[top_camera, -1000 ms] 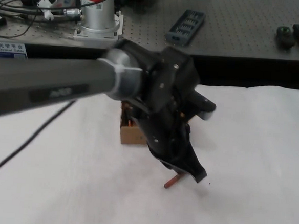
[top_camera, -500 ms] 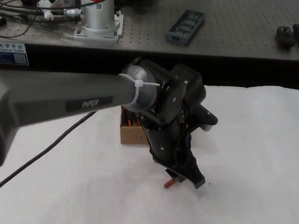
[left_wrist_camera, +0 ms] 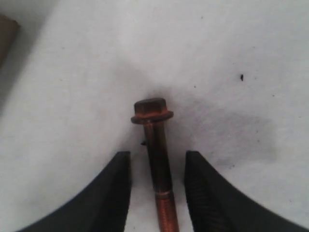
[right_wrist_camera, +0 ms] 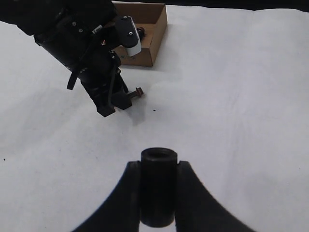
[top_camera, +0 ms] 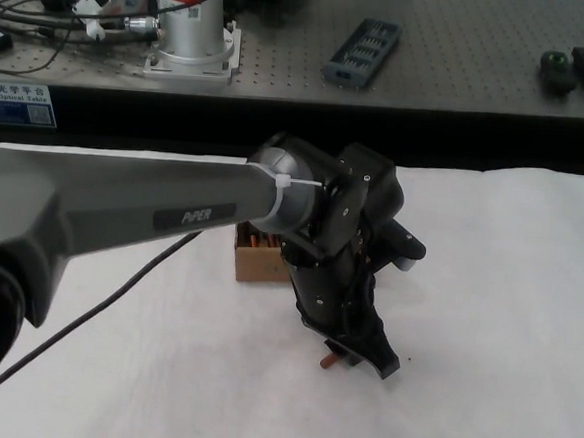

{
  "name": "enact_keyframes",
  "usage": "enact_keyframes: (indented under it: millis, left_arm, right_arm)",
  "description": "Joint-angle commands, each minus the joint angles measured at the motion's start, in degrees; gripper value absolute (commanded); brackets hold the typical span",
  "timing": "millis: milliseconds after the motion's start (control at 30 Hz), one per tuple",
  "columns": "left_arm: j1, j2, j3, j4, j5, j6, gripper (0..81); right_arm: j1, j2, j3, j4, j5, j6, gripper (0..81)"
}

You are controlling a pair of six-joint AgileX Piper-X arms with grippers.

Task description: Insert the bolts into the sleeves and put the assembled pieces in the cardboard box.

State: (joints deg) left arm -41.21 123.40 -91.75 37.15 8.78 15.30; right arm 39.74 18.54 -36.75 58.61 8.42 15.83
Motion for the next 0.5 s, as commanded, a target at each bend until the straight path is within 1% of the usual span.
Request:
enact_keyframes:
  millis: [0, 167, 267, 367, 467]
  left_arm:
    - [-0.1, 1.1, -0.3, -0.4, -0.9, 0.6, 23.5]
    - [-0.1, 0.3, -0.3, -0.3, -0.9, -2.2, 0.4]
    - [-0.1, -0.9, -0.3, -0.3, -0.3, -5.0, 0.4]
    - [-0.1, -3.0, -0.3, -0.3, 2.3, -5.2, 0.6]
    - [0.1, -6.1, -0.3, -0.3, 4.7, -5.3, 0.6]
  right_arm:
    - [-0.3, -0.4, -0.3, -0.2, -0.4, 0.0, 2.9]
    - [-0.3, -0.4, -0.3, -0.2, -0.4, 0.0, 2.9]
    - [-0.3, -0.4, -0.3, -0.2, -0.4, 0.0, 2.9]
    - [-0.3, -0.4, -0.3, -0.2, -0.4, -0.4, 2.9]
    - [-0.3, -0.4, -0.3, -0.3, -0.4, -3.8, 2.9]
